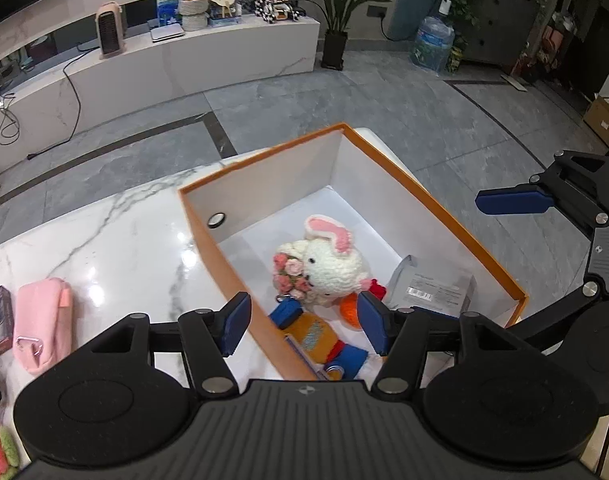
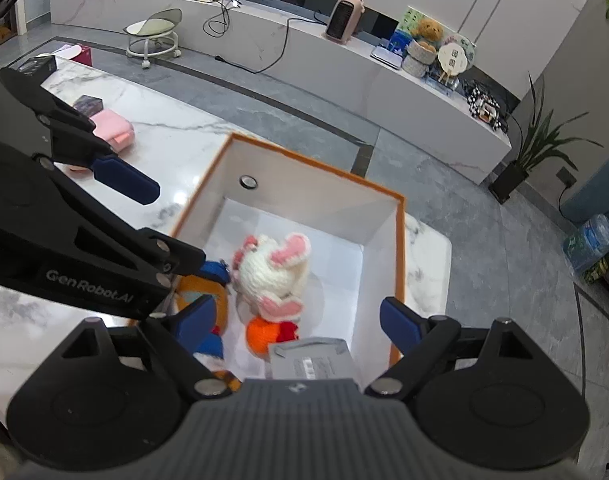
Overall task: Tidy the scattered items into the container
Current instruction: 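Move both tools back from the box toward the book and pink pouch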
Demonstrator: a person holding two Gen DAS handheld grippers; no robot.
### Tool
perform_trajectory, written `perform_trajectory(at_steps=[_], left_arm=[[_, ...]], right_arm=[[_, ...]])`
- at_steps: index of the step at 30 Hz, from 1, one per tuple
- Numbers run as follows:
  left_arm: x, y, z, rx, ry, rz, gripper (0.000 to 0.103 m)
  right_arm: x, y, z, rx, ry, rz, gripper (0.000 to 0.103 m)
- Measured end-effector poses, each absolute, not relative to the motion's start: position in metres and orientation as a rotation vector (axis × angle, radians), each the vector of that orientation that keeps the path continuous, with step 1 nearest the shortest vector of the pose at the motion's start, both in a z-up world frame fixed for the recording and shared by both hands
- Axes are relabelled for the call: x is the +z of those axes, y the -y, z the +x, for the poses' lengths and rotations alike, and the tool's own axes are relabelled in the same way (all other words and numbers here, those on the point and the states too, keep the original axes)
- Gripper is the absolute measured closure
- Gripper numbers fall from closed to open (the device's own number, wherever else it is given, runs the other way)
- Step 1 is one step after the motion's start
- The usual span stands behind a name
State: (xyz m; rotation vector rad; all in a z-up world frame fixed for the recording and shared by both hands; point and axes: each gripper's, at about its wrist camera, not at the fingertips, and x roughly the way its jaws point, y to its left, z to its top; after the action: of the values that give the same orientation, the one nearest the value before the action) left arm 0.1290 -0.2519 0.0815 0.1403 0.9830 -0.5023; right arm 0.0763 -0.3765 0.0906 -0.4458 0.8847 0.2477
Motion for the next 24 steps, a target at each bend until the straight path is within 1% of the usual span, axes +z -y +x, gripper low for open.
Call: perform_trajectory(at_steps=[8, 14, 24], left_arm=[[0.090, 0.211, 0.128, -0.464, -0.967, 0.107, 0.032], [0.093, 0.173, 0.132, -0.421, -0.956, 0.071, 0.030], [0.084, 0.106, 0.135, -0.343, -0.966, 0.008, 0.030]], right_arm=[[0.102, 0.340, 0.074, 0.284, -0.859, -0.479, 0.013], [0.106, 0.306, 0.075, 0.321, -0.840, -0.508, 0.013], [0.108, 0.252, 0.080, 0.377, -0.823, -0.548, 0.013]])
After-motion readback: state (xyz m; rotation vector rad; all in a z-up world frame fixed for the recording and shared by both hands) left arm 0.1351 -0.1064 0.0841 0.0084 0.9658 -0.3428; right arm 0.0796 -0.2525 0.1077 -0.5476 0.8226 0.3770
